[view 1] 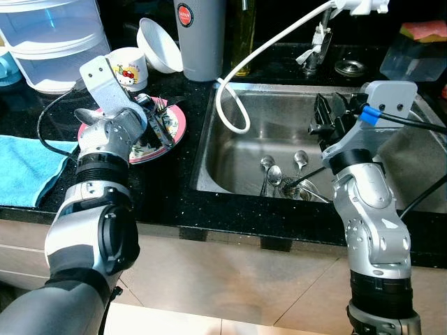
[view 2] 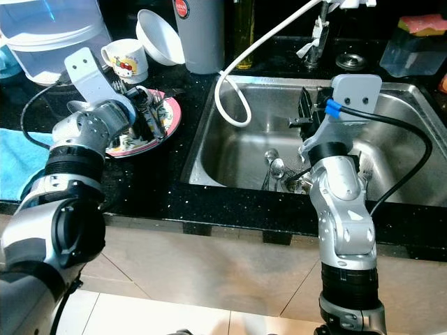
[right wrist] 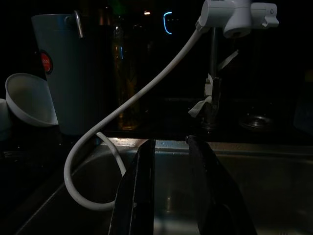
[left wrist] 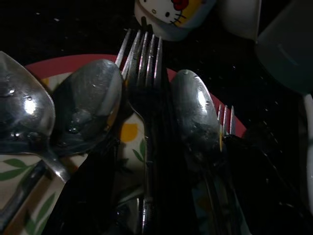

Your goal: Kitchen organization

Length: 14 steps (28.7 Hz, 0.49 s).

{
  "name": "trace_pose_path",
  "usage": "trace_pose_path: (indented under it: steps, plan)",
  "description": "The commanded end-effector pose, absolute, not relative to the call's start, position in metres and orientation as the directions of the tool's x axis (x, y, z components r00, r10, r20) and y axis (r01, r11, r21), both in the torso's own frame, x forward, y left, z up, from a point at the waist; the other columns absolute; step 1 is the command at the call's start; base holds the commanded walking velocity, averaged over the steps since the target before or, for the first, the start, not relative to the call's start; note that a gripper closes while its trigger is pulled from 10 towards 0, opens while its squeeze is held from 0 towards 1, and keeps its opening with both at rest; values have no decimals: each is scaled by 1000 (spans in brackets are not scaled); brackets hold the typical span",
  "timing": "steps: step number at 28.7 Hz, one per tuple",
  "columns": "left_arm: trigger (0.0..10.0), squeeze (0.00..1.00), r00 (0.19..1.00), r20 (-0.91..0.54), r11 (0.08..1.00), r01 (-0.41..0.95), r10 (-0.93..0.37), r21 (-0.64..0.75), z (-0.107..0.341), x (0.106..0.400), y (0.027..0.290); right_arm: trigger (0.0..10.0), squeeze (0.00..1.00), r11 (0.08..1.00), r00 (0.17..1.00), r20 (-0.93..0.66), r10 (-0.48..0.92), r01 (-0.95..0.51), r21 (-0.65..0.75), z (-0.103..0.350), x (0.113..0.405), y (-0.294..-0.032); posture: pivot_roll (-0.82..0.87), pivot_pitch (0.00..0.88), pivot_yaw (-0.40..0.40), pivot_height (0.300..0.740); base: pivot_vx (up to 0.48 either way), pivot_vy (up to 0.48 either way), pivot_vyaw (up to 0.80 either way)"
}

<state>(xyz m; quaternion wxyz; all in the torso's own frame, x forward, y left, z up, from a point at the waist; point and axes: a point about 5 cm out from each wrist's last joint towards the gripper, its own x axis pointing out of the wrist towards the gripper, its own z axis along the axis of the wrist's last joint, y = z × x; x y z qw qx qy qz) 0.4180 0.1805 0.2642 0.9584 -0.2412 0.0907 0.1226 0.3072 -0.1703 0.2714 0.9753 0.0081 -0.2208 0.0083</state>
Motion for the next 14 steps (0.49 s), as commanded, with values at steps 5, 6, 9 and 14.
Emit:
trace_pose_path:
  steps: [5,6,9,14]
  plan:
    - [0,0,941,-270,828,-312,203,-466,257,419,187,10000,0,1000,899,438,18,-25,9,274,307,-170,22,96,70,740,0,0,0]
    - [0,0,941,-270,827,-312,203,-467,257,419,187,10000,0,1000,899,438,19,-26,9,274,307,-170,22,96,70,740,0,0,0]
    - [0,0,941,-271,825,-315,205,-469,257,419,188,10000,0,1000,898,439,22,-28,8,274,307,-169,22,88,70,740,0,0,0]
    - [0,0,937,-278,816,-327,213,-476,255,419,190,10000,0,1000,898,440,23,-29,6,275,307,-169,22,87,70,740,0,0,0]
